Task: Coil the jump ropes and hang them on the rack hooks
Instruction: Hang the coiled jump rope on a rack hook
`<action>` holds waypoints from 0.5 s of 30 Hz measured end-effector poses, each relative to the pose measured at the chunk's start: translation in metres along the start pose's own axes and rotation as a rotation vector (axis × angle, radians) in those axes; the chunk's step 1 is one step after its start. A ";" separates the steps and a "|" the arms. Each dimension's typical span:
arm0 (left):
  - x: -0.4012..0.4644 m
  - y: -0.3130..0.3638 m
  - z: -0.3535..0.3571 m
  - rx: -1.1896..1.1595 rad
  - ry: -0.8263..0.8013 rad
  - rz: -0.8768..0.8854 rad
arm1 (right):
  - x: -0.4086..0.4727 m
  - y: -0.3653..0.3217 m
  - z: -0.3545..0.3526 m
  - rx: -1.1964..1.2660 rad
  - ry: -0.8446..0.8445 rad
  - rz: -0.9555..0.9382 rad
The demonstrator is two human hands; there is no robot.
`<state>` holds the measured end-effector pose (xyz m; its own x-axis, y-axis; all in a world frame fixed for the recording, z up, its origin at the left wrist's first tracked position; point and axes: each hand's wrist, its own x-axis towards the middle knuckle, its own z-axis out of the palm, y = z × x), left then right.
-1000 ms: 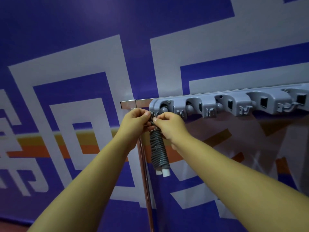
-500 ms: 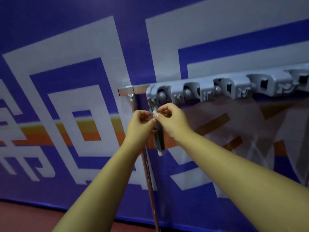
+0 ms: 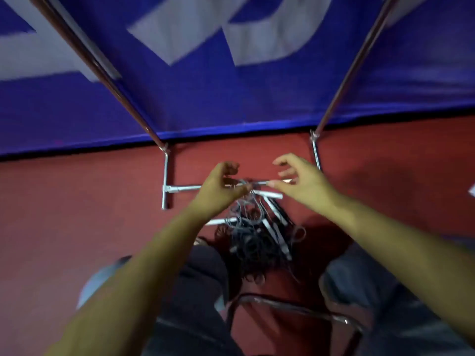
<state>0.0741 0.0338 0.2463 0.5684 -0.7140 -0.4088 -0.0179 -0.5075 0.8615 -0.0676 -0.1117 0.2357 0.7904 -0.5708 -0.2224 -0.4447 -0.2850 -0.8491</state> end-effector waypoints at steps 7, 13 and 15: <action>0.048 -0.108 0.048 0.043 -0.107 -0.324 | -0.005 0.138 0.033 -0.122 -0.168 0.322; 0.083 -0.172 0.081 0.005 -0.153 -0.494 | 0.008 0.219 0.080 -0.179 -0.220 0.509; 0.092 -0.186 0.096 -0.012 -0.184 -0.524 | 0.019 0.241 0.098 -0.171 -0.190 0.589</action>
<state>0.0510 0.0158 0.0197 0.3453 -0.4411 -0.8284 0.2387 -0.8124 0.5321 -0.1181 -0.1160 -0.0200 0.4468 -0.5272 -0.7228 -0.8759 -0.0931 -0.4735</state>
